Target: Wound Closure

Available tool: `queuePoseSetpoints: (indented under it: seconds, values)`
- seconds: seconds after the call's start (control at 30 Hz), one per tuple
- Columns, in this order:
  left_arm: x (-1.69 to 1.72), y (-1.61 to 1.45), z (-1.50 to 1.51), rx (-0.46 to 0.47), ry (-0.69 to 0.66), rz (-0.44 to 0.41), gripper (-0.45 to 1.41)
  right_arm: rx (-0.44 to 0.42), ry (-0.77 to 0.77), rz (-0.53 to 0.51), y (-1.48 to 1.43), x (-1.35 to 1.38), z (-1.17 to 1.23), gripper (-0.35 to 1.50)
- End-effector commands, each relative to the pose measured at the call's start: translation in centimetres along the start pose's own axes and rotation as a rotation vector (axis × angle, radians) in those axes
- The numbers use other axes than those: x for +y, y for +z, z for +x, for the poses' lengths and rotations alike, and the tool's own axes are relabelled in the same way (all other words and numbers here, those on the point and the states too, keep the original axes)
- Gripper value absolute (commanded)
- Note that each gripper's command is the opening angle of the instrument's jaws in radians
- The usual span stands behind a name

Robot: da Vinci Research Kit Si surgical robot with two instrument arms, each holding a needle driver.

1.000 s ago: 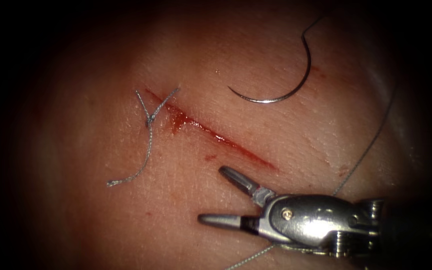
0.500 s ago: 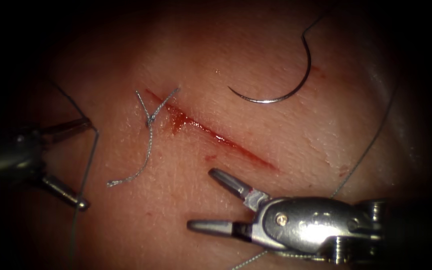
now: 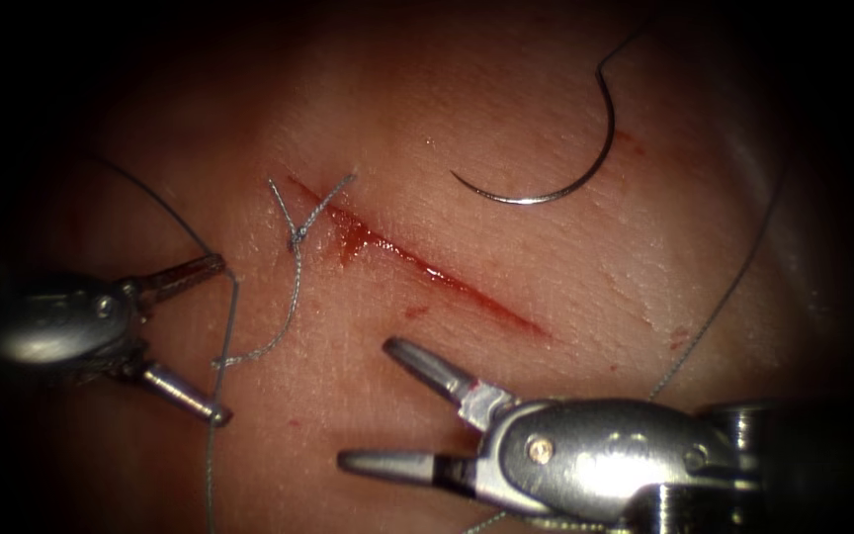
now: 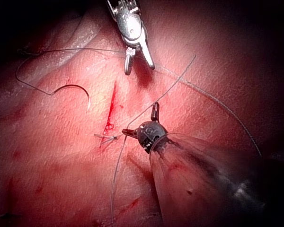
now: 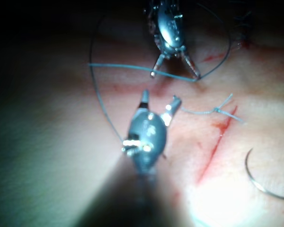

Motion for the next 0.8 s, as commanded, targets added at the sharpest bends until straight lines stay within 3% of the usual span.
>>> queuePoseSetpoints:
  seconds: [0.03, 0.2, 0.3, 0.4, 0.6, 0.8]
  values:
    - [-0.01, 0.08, -0.06, -0.003, -0.002, 0.001, 0.83, -0.007, -0.043, 0.006, 0.08, -0.14, 0.02, 1.23]
    - [-0.23, 0.15, -0.09, -0.004, 0.002, 0.022, 0.81, -0.015, -0.085, 0.019, 0.17, -0.26, 0.10, 1.23]
    - [-0.29, 0.17, -0.12, -0.003, 0.005, 0.024, 0.81, -0.026, -0.188, 0.024, 0.26, -0.31, 0.12, 1.31]
    - [-0.28, 0.18, -0.15, -0.004, 0.007, 0.027, 0.81, -0.019, -0.318, 0.024, 0.33, -0.36, 0.15, 1.31]
    - [-0.25, 0.19, -0.15, -0.004, 0.006, 0.030, 0.79, 0.008, -0.418, -0.027, 0.55, -0.42, 0.22, 1.30]
    - [-0.25, 0.18, -0.15, -0.004, 0.006, 0.033, 0.78, -0.020, -0.498, -0.053, 0.68, -0.44, 0.21, 1.28]
